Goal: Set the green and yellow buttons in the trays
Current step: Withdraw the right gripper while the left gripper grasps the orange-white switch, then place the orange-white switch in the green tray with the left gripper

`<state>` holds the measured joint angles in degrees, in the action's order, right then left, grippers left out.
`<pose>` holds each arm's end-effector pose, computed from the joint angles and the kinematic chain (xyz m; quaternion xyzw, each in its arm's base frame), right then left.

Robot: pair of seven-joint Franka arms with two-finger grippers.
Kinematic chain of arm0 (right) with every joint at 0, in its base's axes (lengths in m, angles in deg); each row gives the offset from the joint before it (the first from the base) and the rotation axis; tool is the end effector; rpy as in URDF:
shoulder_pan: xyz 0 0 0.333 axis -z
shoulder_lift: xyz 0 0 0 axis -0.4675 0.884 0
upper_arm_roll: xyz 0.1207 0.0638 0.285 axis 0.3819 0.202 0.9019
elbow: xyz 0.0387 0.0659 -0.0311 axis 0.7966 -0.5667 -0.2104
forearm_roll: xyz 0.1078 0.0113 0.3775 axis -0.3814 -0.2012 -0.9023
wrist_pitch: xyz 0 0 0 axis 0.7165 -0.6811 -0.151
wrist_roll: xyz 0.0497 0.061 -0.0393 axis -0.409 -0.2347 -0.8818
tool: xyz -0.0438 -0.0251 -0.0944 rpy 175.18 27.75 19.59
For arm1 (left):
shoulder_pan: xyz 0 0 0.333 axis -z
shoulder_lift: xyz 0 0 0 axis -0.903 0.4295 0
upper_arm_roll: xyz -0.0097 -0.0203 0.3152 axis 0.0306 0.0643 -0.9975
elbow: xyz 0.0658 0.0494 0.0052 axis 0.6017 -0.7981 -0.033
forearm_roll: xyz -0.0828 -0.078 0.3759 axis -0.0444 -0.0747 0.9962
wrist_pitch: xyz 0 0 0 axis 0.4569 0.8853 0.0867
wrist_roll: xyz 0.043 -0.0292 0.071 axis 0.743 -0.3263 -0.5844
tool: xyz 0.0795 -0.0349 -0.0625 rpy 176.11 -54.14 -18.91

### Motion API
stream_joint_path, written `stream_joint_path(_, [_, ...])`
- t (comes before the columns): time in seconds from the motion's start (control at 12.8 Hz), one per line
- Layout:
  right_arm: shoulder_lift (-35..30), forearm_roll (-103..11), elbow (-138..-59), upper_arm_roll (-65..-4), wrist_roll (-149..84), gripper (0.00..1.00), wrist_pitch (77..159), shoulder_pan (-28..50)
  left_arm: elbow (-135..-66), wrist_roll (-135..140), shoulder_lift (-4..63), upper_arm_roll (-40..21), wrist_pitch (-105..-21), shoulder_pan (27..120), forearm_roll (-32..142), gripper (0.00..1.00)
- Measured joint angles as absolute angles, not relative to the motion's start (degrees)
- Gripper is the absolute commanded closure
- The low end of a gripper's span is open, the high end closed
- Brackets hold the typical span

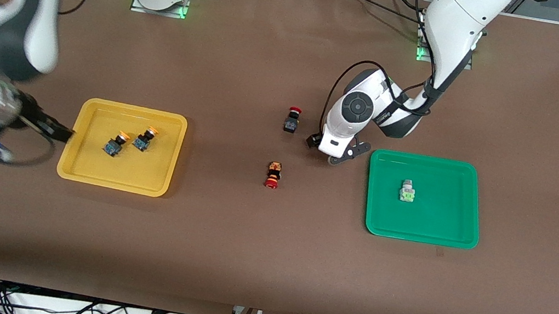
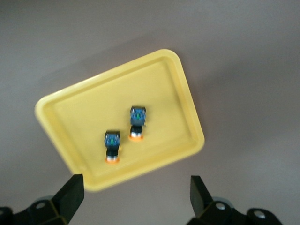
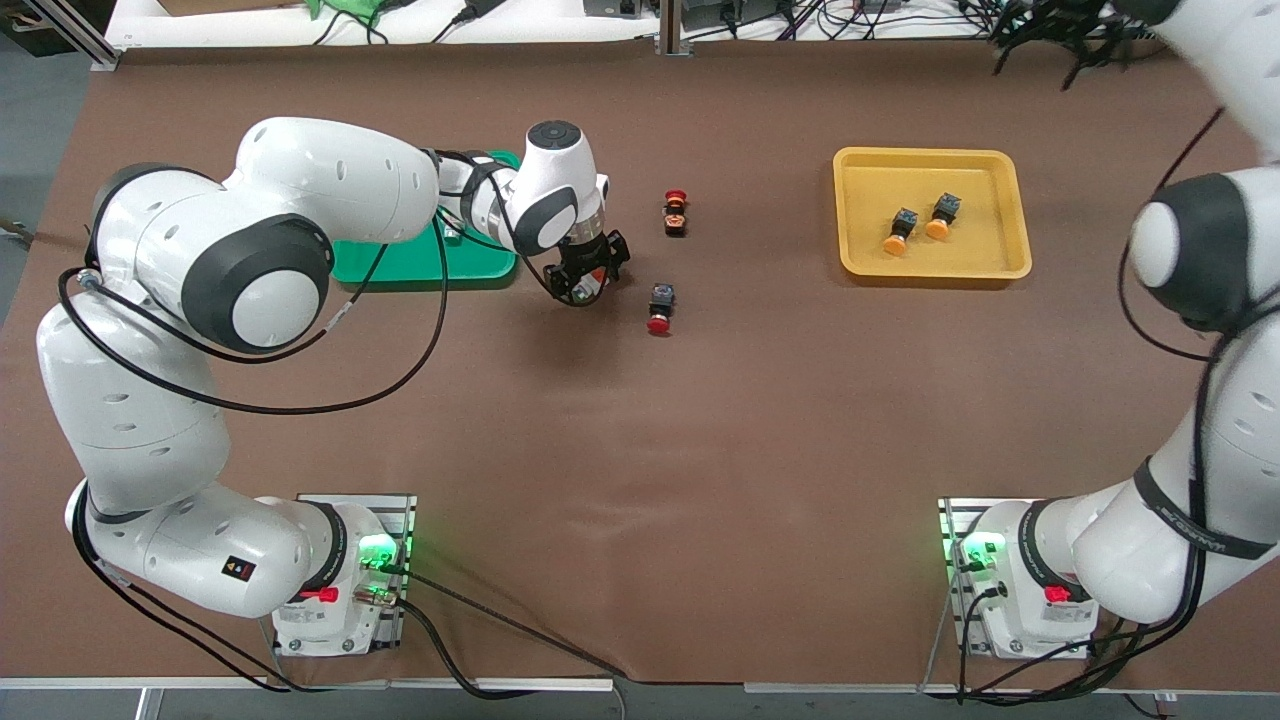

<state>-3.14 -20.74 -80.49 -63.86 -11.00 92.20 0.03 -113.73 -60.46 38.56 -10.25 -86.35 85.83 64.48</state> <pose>0.6438 0.0062 0.4987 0.9757 -0.2029 -0.0822 0.0131 0.4722 -0.3745 0.1670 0.9542 0.2827 -0.0971 0.0105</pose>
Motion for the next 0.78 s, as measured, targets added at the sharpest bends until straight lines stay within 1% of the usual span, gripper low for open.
stream_joint_path(0.08, [-7.0,-20.6,-80.7,-64.7,-13.0,0.00,90.0,0.1,-113.7,-60.5,38.5,-10.3,-86.5,85.8,64.5,0.72])
stream_joint_path(0.24, [-12.6,-20.0,-81.9,-66.0,-16.1,0.00,88.3,0.1,-113.5,-60.5,38.2,-10.4,-86.5,85.6,64.5,0.73])
stream_joint_path(0.31, [-14.0,-19.2,-82.6,-66.4,-17.6,0.00,88.2,0.1,-113.3,-60.5,37.7,-10.7,-85.8,85.4,64.5,0.73])
stream_joint_path(0.47, [-14.9,-17.0,-84.4,-66.4,-22.2,0.00,88.2,0.2,-111.9,-58.6,35.2,-11.0,-79.9,83.9,64.9,0.73])
stream_joint_path(0.55, [-15.1,-16.0,-85.7,-65.9,-25.7,0.00,88.2,0.8,-110.5,-56.0,33.4,-11.1,-74.6,82.5,65.3,0.73])
stream_joint_path(0.63, [-15.2,-15.4,-86.7,-63.8,-28.4,0.00,88.2,3.0,-108.7,-52.4,31.7,-11.1,-68.8,80.8,65.5,0.73])
stream_joint_path(0.71, [-15.5,-15.1,-87.3,-59.6,-30.0,0.00,88.2,7.3,-106.9,-48.2,30.3,-11.2,-63.6,78.7,65.8,0.73])
stream_joint_path(0.78, [-15.8,-14.6,-87.7,-54.6,-31.0,0.00,88.2,12.0,-105.6,-43.3,29.4,-11.4,-60.1,76.1,67.0,0.73])
